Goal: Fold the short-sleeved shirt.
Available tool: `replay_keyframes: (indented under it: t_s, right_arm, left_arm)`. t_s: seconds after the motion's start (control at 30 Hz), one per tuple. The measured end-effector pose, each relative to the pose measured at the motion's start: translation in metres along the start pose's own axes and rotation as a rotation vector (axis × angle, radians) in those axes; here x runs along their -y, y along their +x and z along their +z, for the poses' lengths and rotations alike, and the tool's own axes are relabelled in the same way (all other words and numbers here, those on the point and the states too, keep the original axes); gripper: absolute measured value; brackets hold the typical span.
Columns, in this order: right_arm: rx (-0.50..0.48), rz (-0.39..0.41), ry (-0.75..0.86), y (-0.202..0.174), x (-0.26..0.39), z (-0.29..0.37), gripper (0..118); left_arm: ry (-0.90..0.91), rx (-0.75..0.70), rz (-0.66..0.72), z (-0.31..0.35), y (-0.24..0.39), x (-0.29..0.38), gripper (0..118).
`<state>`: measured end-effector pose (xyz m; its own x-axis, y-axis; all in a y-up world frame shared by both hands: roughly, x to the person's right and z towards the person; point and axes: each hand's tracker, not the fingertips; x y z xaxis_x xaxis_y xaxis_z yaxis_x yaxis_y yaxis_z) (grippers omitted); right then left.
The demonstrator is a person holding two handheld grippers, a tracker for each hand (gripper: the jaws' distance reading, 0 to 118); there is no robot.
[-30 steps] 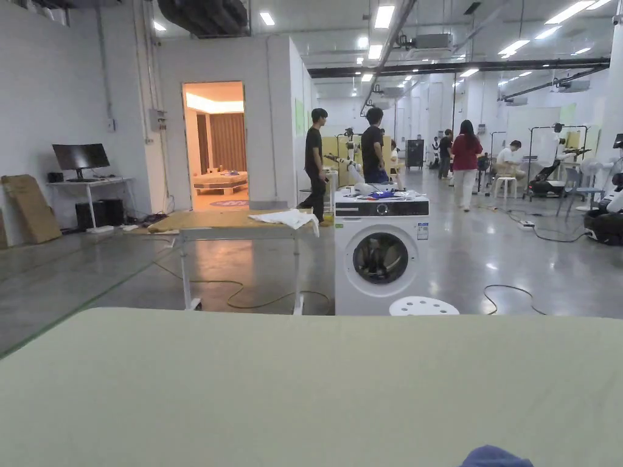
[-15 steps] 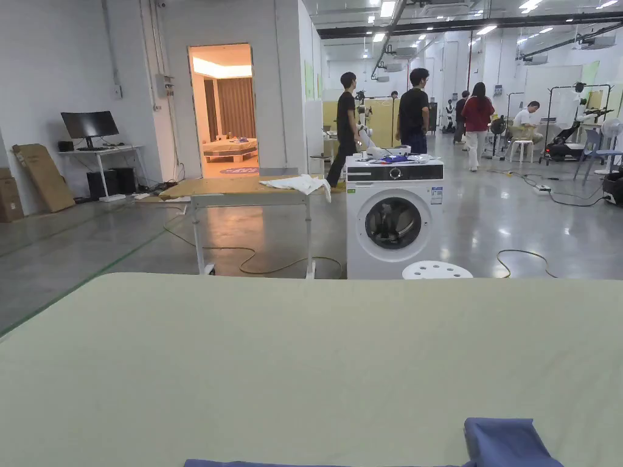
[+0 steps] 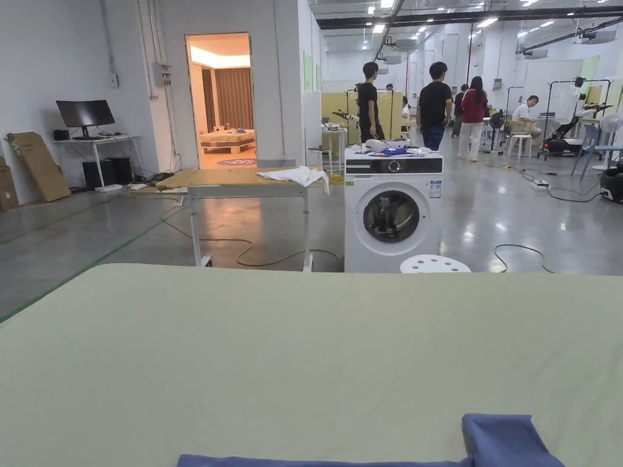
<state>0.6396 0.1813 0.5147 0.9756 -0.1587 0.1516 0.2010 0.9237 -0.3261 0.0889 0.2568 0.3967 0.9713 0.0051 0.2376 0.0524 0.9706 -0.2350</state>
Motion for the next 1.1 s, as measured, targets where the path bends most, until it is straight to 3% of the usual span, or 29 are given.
replay_keyframes:
  t_s: [0.13,0.23,0.33,0.4,0.47,0.53,0.67,0.77,0.9,0.93,1.03,1.1]
  right_arm:
    - [-0.093,-0.041,0.045,-0.025,-0.019,0.008,68]
    - [-0.147,-0.024,0.041,-0.039,-0.021,0.008,62]
    - [-0.168,0.031,0.033,-0.054,-0.021,0.007,32]
    - [-0.18,0.036,0.039,-0.061,-0.019,0.009,9]
    - [-0.188,0.041,0.043,-0.066,-0.018,0.009,3]
    - [-0.192,0.068,0.045,-0.071,-0.017,0.01,0]
    - [-0.197,0.086,0.041,-0.073,-0.016,0.009,0]
    - [-0.19,0.081,0.025,-0.069,-0.011,0.005,0]
    - [-0.162,0.069,-0.001,-0.056,-0.002,0.004,0]
    - [-0.157,0.053,-0.011,-0.053,0.0,0.004,0]
    - [-0.154,0.015,-0.044,-0.043,0.006,0.006,0]
    - [-0.147,-0.01,-0.06,-0.039,0.008,0.009,0]
  left_arm:
    - [0.173,-0.037,0.01,0.033,0.028,-0.021,83]
    - [0.166,0.004,-0.008,0.039,0.042,-0.025,80]
    - [0.144,0.011,-0.013,0.044,0.051,-0.029,57]
    - [0.126,0.009,-0.023,0.045,0.052,-0.031,32]
    - [0.131,-0.006,-0.032,0.048,0.054,-0.031,4]
    - [0.125,0.0,-0.023,0.048,0.049,-0.032,0]
    - [0.055,0.053,0.059,0.029,0.035,-0.026,0]
    - [0.016,0.09,0.027,0.003,0.029,-0.029,0]
    - [-0.037,0.151,0.038,-0.069,0.006,-0.054,0]
    - [-0.046,0.137,0.055,-0.092,-0.001,-0.057,5]
    - [-0.243,0.112,0.083,-0.18,-0.023,-0.058,52]
    - [-0.391,0.121,0.141,-0.241,-0.04,-0.048,58]
